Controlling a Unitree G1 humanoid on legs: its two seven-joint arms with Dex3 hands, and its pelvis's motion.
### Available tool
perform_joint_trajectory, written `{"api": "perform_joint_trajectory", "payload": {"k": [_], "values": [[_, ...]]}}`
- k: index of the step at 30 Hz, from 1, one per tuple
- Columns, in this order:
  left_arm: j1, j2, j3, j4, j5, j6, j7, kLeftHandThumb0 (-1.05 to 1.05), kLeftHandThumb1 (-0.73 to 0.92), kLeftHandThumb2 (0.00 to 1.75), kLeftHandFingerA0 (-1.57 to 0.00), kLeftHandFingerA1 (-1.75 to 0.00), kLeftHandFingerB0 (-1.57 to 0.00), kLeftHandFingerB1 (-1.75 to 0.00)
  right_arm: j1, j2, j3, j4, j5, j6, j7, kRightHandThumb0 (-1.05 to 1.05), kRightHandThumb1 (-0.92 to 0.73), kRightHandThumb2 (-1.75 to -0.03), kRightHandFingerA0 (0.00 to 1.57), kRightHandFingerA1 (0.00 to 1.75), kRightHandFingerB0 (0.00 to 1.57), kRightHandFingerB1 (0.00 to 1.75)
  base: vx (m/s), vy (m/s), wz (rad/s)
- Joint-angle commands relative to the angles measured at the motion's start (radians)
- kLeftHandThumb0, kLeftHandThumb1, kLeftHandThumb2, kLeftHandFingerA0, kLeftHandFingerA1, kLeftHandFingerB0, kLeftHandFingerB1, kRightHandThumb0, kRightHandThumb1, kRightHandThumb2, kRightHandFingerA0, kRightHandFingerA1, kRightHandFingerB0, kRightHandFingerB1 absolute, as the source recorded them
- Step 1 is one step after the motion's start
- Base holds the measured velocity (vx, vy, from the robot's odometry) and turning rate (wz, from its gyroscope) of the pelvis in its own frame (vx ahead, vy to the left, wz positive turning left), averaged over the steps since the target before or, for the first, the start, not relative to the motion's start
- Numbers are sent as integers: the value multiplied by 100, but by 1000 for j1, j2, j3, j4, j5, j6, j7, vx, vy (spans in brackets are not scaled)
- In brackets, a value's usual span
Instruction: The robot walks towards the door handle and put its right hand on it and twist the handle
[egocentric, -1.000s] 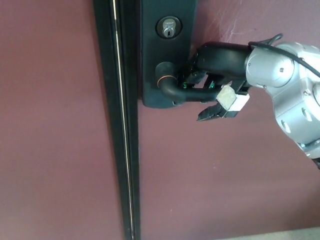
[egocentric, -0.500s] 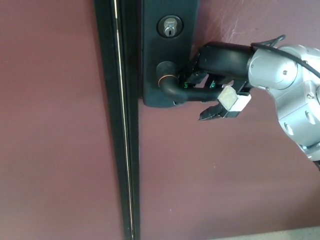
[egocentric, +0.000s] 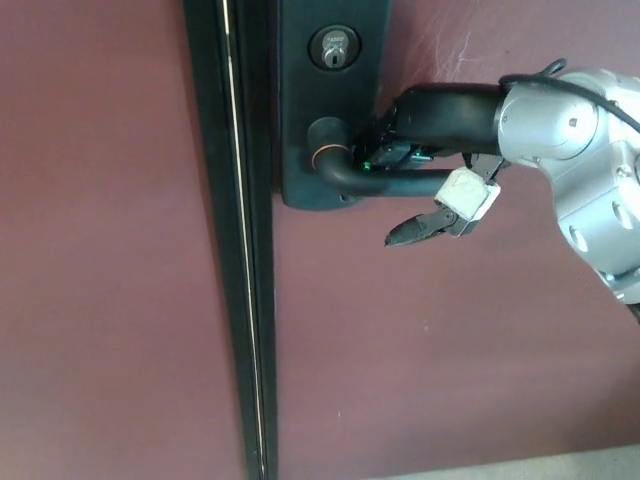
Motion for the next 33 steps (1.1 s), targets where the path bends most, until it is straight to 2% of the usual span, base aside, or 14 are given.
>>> {"api": "perform_joint_trajectory", "payload": {"k": [1, 2, 4, 5, 8, 12, 13, 15, 22, 23, 25, 26, 33], "values": [[22, 4, -9, 0, 17, -1, -1, -41, 47, 74, -49, -53, -40, -48, 18, 3, -40, -69, 29, 58, 18, -69, -42, -79, 4, 21, 10, 27, 0, 0, 0], [25, 5, -12, -1, 21, -3, 2, -41, 47, 74, -49, -53, -40, -48, 24, 2, -41, -81, 24, 62, 16, -70, -50, -56, 1, 24, 10, 25, 0, 0, 0], [31, 7, -17, -2, 25, -3, 9, -42, 47, 74, -51, -54, -41, -48, 35, -1, -40, -101, 13, 69, 15, -71, -50, -58, 0, 22, 9, 24, 0, 0, 0], [31, 7, -21, -3, 28, 0, 12, -42, 47, 74, -51, -54, -42, -48, 38, -5, -40, -108, 6, 70, 15, -67, -42, -81, 0, 14, 11, 25, 0, 0, 0], [31, 9, -26, -6, 26, -2, 11, -42, 47, 74, -51, -54, -42, -48, 33, -10, -42, -109, 3, 77, 20, -74, -45, -80, 0, 5, 8, 16, 0, 0, 0], [32, 10, -28, -7, 25, -3, 12, -42, 47, 74, -51, -54, -42, -48, 30, -12, -42, -111, -1, 82, 24, -74, -45, -80, 0, 5, 8, 16, 0, 0, 0], [35, 10, -26, -8, 21, -3, 11, -35, 56, 57, -59, -45, -48, -38, 15, -31, -48, -118, -3, 84, 43, -72, -43, -81, 0, 7, 3, 12, 0, 0, 0], [36, 10, -25, -9, 19, -3, 10, -35, 56, 57, -59, -45, -48, -38, 8, -39, -50, -122, -4, 86, 52, -72, -43, -81, 0, 7, 3, 12, 0, 0, 0], [31, 8, -20, -7, 15, 3, 7, -34, 56, 57, -59, -45, -49, -38, -25, -63, -83, -131, 12, 82, 78, -71, -44, -80, 0, 9, 7, 19, 0, 0, 0], [31, 5, -13, -2, 8, 4, 5, -35, 56, 57, -61, -46, -49, -39, -38, -71, -83, -148, 7, 83, 91, -67, -40, -80, 0, 16, 8, 28, 0, 0, 0], [32, 4, -10, 1, 7, 7, 3, -35, 56, 57, -61, -46, -49, -39, -53, -84, -90, -169, 7, 81, 105, -68, -41, -80, 0, 15, 11, 32, 0, 0, 0], [32, 5, -9, 2, 7, 7, 2, -35, 56, 57, -61, -46, -49, -39, -57, -88, -91, -177, 7, 85, 108, -71, -51, -58, 0, 20, 14, 28, 0, 0, 0], [34, 6, -3, 2, 4, 6, -3, -35, 56, 57, -61, -46, -49, -39, -81, -108, -100, -195, 3, 112, 121, -70, -52, -57, 0, 20, 18, 31, 0, 0, 0]]}}
